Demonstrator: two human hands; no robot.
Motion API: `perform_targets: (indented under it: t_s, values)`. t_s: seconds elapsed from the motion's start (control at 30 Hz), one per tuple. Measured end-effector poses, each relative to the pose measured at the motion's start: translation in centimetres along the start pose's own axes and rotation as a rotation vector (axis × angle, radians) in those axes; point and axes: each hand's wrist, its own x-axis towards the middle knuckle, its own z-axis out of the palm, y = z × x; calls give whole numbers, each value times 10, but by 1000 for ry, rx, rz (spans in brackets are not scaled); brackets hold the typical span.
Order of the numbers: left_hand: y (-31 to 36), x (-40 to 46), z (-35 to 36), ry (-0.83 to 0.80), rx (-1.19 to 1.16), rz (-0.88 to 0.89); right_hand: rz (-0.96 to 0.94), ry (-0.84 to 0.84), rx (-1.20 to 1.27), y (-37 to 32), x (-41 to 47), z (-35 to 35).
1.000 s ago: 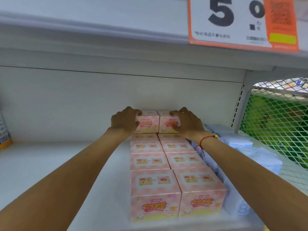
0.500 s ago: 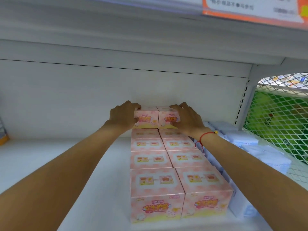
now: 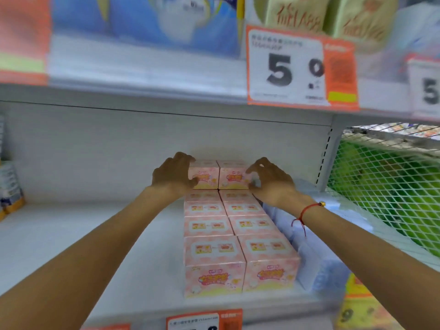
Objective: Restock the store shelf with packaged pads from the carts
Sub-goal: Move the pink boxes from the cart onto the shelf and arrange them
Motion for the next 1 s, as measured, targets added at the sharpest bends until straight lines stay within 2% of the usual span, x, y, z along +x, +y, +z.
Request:
perform_targets:
  t_s: [0.13, 0.23, 0.4, 0.7, 0.8, 0.93, 1.0]
  values:
    - [24, -47, -30, 24, -77, 14, -70, -53, 1, -3, -62, -42]
    - [50, -89, -48, 38, -106, 91, -41, -82, 58, -6, -119, -76]
    - [106, -159, -57, -36, -214, 216, 38, -228, 60, 3, -215, -109]
    - [213, -266, 9, -309, -239, 484, 229, -576, -29, 50, -357, -136]
    - [247, -291, 37, -454, -250, 557, 392, -730, -102, 67, -395, -135]
    - [291, -323, 71, -715, -237, 673, 680, -1058, -145, 91, -440, -125]
    - [313, -336, 87, -814, -148, 757, 728, -1141, -248, 97, -458, -118]
